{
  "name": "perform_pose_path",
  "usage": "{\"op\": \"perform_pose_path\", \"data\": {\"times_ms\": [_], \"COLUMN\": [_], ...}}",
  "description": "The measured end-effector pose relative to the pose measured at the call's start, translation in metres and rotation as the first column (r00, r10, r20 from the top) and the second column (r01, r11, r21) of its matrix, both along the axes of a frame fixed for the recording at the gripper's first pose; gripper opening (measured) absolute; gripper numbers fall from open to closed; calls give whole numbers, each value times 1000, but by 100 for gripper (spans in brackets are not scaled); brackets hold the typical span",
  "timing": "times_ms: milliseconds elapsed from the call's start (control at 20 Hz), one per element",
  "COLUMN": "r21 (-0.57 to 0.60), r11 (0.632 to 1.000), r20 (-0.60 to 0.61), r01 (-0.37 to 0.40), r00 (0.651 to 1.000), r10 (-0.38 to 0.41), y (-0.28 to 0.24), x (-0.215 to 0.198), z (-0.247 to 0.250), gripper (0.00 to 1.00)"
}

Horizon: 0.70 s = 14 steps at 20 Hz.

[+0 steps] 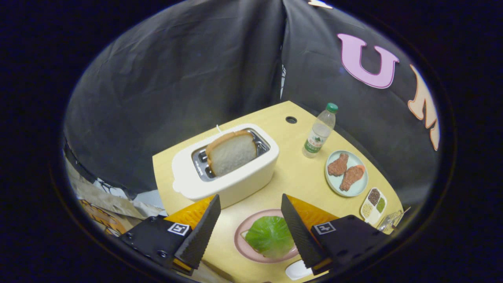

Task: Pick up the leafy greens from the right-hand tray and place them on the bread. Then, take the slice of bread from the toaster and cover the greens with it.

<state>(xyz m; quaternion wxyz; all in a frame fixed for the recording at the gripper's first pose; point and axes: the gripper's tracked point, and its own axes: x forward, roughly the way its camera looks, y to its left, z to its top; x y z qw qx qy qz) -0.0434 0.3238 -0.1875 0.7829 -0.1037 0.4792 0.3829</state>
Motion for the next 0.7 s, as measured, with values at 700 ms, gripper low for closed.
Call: {"op": "perform_pose_path", "data": {"times_ms": [700], "r21": [90], "r11": [983], "r20": [-211], "r01": [160], "r00": [968], "r10": [-138], "y": [78], "x": [36], "z": [1], "gripper": [97]}}
